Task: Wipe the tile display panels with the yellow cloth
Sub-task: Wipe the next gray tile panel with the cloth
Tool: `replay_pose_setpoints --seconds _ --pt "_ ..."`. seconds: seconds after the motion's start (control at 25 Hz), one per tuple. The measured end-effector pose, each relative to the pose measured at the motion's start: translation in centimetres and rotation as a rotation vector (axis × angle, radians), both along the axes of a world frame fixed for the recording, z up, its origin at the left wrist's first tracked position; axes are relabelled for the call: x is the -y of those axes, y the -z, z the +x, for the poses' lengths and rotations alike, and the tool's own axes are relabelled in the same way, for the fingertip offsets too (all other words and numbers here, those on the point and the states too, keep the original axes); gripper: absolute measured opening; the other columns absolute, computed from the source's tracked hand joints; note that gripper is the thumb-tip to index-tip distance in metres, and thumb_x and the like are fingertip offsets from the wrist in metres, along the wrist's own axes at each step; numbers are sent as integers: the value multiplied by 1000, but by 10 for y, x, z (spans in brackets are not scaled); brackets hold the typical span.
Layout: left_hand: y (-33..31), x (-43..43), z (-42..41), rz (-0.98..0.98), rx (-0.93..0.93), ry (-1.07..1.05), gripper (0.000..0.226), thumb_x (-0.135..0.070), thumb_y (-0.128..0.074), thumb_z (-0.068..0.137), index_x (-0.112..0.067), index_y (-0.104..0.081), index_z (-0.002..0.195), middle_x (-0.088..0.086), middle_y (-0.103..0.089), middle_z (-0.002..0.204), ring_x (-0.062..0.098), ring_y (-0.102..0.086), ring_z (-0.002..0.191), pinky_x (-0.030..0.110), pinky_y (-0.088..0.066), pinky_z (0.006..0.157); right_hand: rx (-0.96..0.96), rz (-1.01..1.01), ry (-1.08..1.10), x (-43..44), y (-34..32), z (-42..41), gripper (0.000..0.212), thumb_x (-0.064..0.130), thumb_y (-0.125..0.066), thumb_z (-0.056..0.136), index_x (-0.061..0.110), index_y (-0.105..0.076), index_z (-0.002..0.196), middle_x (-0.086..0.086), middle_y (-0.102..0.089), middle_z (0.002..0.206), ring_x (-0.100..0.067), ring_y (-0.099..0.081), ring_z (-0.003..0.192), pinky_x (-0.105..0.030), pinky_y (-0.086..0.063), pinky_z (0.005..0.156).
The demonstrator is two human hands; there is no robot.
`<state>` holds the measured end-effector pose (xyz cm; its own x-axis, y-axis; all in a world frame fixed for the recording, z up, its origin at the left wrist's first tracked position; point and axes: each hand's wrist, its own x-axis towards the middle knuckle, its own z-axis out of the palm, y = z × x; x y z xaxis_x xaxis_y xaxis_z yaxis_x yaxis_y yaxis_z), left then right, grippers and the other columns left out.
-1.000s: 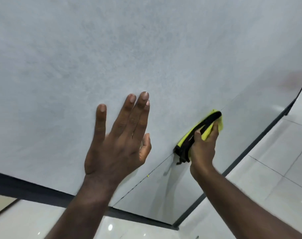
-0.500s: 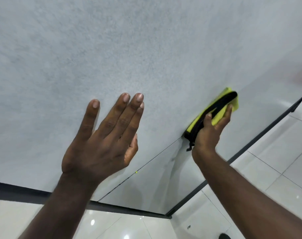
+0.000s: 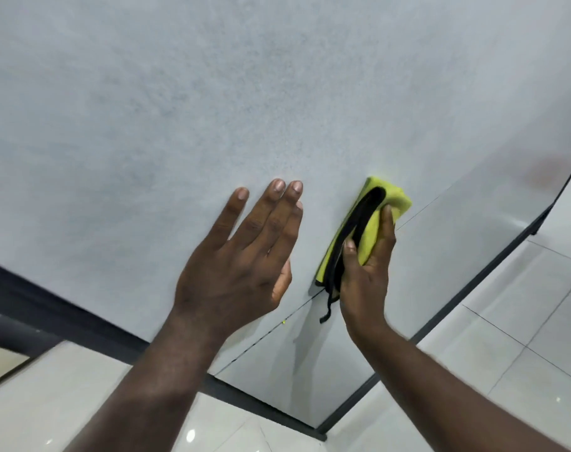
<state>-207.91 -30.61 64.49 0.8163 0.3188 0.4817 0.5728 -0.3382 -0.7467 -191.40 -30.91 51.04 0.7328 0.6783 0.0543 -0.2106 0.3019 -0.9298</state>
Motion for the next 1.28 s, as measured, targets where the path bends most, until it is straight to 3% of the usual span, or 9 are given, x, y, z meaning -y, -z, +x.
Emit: replay_pose_setpoints --seconds 0.16,0.32,0.48,0.6,0.64,0.8,0.96,1.16,1.28 --pt "-12 25 -35 -91 105 -22 68 -28 -54 102 -10 -41 167 12 -21 179 30 -18 167 60 -8 135 -185 -267 13 -7 -9 -17 74 40 -52 98 79 -12 147 21 -26 171 -20 -38 153 -50 -33 126" --pt "-30 37 -76 -92 115 -16 69 -30 -54 100 -8 -43 165 12 -18 180 27 -15 168 62 -2 134 370 154 75 15 -68 -59 75 12 -52 104 44 -22 165 15 -16 176 -1 -11 161 -32 -14 132" --pt "-50 52 -112 -30 194 -24 68 -36 -54 100 -6 -48 161 14 -21 179 30 -16 167 61 1 134 13 21 88 2 -118 -64 81 26 -52 87 70 -27 150 17 -24 173 -10 -26 159 -49 -25 130" --pt "-71 55 -144 61 252 -24 67 -43 -47 105 -5 -48 161 15 -24 178 32 -18 167 63 0 133 647 324 -36 32 -135 -110 89 4 -54 93 47 -27 165 12 -11 177 -7 -9 163 -40 -14 133" --pt "-77 57 -157 74 264 -24 70 -46 -45 107 -5 -43 164 15 -21 179 31 -15 167 64 0 133 710 370 -33 33 -141 -111 88 1 -54 93 42 -29 166 10 -11 178 -8 -9 163 -40 -14 133" --pt "-90 58 -197 62 237 -36 88 -59 -38 109 -7 -8 174 10 1 183 24 0 169 61 1 134 193 102 96 20 -182 -104 78 11 -51 101 49 -26 164 12 -17 176 -16 -24 160 -46 -25 130" --pt "-94 50 -211 5 211 58 97 -76 -27 108 -8 -7 174 7 -2 183 24 -7 168 59 -7 135 859 385 18 50 -153 -174 81 5 -56 97 38 -30 165 5 -10 178 -14 -9 164 -45 -15 133" --pt "-94 39 -216 -48 217 159 98 -78 -26 108 -7 -9 174 7 -5 183 23 -4 168 55 -9 136 289 140 127 35 -184 -150 76 18 -51 100 48 -24 165 13 -14 177 -8 -16 161 -48 -21 131" --pt "-92 37 -217 -60 223 199 99 -79 -25 107 -7 -11 174 6 -7 183 23 -5 169 53 -10 136 778 311 25 63 -143 -199 77 13 -54 102 40 -23 167 7 -6 178 -10 -7 164 -43 -16 133"
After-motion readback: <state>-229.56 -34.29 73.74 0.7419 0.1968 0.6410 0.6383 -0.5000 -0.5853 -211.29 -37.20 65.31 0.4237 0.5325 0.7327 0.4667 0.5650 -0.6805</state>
